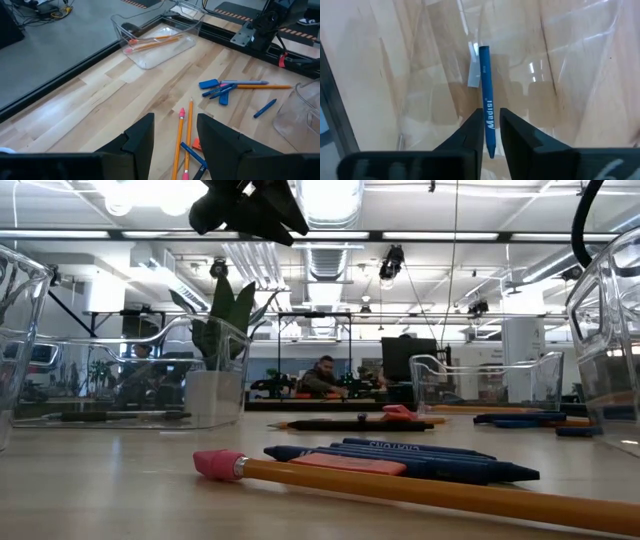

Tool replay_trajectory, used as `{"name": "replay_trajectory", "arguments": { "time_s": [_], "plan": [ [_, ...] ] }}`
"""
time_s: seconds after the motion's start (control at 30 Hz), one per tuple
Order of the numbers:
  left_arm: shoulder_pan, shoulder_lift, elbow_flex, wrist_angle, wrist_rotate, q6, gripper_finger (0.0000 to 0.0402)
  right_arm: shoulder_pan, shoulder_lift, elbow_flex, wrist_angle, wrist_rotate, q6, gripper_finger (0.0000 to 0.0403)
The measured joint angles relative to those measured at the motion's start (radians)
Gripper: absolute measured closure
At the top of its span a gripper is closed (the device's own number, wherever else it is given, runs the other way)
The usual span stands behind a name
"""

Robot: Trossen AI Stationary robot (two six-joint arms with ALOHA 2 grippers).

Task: Sort crayons/erasers/pens/pencils in bins
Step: Put the blue crayon into the bottom right transparent bin, then adjust the bottom right transparent bin

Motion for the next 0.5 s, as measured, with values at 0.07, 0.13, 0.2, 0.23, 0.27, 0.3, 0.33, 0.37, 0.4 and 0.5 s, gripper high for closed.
{"name": "replay_trajectory", "arguments": {
  "time_s": [0.07,0.13,0.2,0.23,0.27,0.3,0.33,0.37,0.4,0.5],
  "plan": [
    [0.000,0.000,0.000,0.000,0.000,0.000,0.0265,0.000,0.000,0.000,0.000,0.000,-0.022,0.0331],
    [0.000,0.000,0.000,0.000,0.000,0.000,0.0265,0.000,-0.005,0.003,-0.012,-0.004,-0.045,0.0317],
    [0.000,0.000,0.000,0.000,0.001,0.000,0.0265,0.000,-0.023,0.014,-0.022,-0.010,-0.082,0.0305],
    [0.000,0.000,0.000,0.000,0.001,0.000,0.0265,0.000,-0.037,0.024,-0.026,-0.010,-0.096,0.0301],
    [0.000,0.000,0.000,0.000,0.001,0.000,0.0265,0.000,-0.053,0.036,-0.033,-0.010,-0.110,0.0297],
    [0.000,0.000,0.000,0.000,0.001,0.000,0.0265,0.000,-0.071,0.049,-0.045,-0.007,-0.128,0.0295],
    [0.000,0.000,0.000,0.000,0.001,0.000,0.0265,0.000,-0.087,0.061,-0.061,0.003,-0.145,0.0293],
    [0.000,0.000,0.000,0.001,0.001,0.000,0.0265,0.000,-0.105,0.075,-0.075,0.024,-0.167,0.0292],
    [0.000,0.000,0.000,0.001,0.001,0.000,0.0265,0.000,-0.125,0.088,-0.088,0.058,-0.191,0.0291],
    [0.000,0.000,0.000,0.004,0.001,0.000,0.0265,-0.001,-0.186,0.114,-0.157,0.269,-0.237,0.0294]
  ]
}}
